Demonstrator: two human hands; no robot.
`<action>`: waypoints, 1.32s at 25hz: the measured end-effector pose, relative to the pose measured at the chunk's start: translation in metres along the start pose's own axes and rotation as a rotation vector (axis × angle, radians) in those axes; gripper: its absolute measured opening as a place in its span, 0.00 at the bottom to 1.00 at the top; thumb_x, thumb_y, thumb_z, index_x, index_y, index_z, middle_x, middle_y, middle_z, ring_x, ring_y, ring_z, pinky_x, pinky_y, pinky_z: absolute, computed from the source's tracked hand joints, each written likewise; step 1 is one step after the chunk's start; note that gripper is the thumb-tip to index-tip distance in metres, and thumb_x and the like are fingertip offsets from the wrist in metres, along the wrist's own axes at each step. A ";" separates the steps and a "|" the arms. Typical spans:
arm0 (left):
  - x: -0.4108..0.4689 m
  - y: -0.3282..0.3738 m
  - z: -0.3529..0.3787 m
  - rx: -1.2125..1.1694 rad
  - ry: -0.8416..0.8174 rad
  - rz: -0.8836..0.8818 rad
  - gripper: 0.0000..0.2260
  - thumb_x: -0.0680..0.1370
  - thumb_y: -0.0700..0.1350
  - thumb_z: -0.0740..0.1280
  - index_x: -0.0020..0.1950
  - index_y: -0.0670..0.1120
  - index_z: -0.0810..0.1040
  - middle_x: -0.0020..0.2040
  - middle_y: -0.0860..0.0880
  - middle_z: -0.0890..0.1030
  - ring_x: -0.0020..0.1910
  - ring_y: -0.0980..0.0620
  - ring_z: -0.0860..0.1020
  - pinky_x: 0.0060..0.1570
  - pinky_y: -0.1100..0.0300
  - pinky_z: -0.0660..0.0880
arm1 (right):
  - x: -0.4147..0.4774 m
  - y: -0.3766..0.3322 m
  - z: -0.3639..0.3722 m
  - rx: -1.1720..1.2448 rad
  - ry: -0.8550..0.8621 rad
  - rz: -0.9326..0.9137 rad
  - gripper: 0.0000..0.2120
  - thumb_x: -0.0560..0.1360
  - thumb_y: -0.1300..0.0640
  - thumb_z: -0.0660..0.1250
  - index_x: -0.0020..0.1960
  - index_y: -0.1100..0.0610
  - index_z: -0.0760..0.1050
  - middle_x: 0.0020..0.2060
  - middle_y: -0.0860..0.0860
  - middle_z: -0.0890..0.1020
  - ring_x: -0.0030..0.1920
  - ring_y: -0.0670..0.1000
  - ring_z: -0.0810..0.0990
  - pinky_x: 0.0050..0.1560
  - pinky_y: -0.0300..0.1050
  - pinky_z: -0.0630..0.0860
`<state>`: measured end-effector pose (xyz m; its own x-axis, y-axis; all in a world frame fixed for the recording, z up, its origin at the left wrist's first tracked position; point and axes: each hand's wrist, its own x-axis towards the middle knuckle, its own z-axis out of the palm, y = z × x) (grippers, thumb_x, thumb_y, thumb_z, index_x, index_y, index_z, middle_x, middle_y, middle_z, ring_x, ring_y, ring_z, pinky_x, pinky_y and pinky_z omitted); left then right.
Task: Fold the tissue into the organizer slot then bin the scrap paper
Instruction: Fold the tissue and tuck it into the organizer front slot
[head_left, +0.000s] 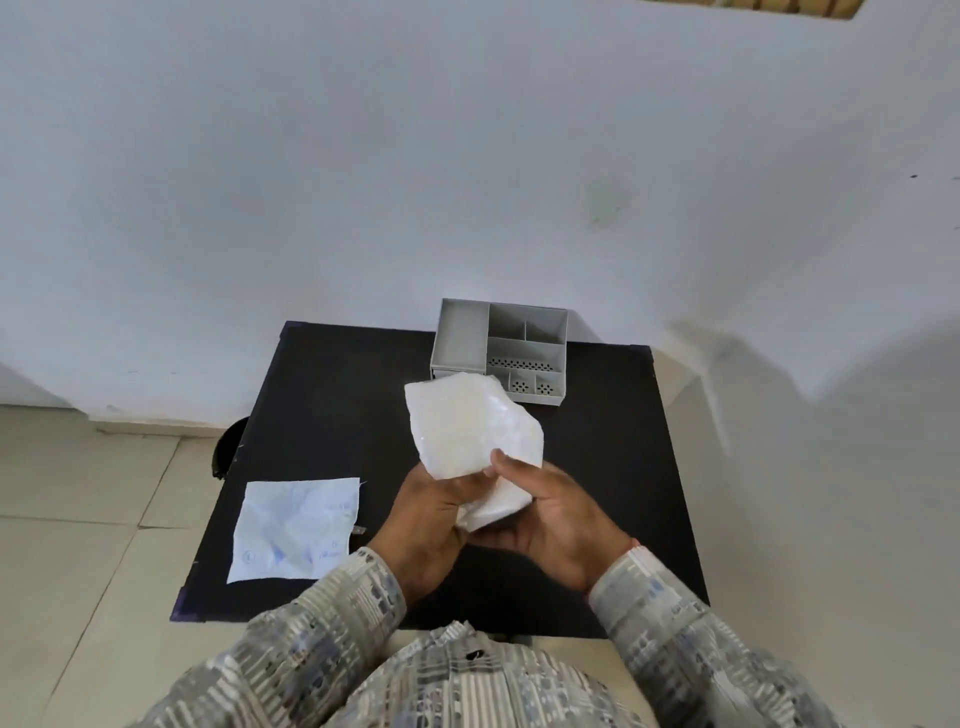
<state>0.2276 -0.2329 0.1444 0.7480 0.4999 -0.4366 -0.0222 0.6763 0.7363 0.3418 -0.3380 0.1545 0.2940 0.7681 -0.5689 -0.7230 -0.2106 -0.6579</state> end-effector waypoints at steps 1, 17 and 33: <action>-0.002 -0.001 0.006 0.042 0.016 0.025 0.19 0.79 0.31 0.69 0.69 0.42 0.80 0.62 0.38 0.87 0.61 0.38 0.86 0.61 0.40 0.82 | 0.000 0.004 0.002 0.021 0.010 -0.009 0.22 0.79 0.54 0.73 0.72 0.57 0.75 0.65 0.64 0.83 0.64 0.68 0.83 0.62 0.71 0.80; 0.071 0.138 0.017 1.020 -0.077 0.086 0.09 0.73 0.33 0.79 0.50 0.43 0.89 0.44 0.46 0.89 0.45 0.47 0.86 0.42 0.57 0.84 | -0.013 -0.028 -0.034 -0.223 -0.047 -0.061 0.15 0.83 0.62 0.67 0.68 0.53 0.80 0.63 0.57 0.86 0.63 0.62 0.84 0.60 0.66 0.83; 0.079 0.097 0.014 0.449 0.337 0.127 0.07 0.80 0.45 0.73 0.56 0.45 0.85 0.61 0.35 0.85 0.44 0.44 0.84 0.46 0.49 0.82 | -0.014 -0.049 -0.063 -0.199 0.034 -0.061 0.12 0.83 0.61 0.67 0.64 0.50 0.80 0.61 0.56 0.85 0.59 0.61 0.86 0.42 0.50 0.86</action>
<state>0.2938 -0.1359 0.1888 0.5034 0.7570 -0.4166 0.2406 0.3403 0.9090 0.4125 -0.3765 0.1644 0.3569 0.7626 -0.5395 -0.5664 -0.2826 -0.7742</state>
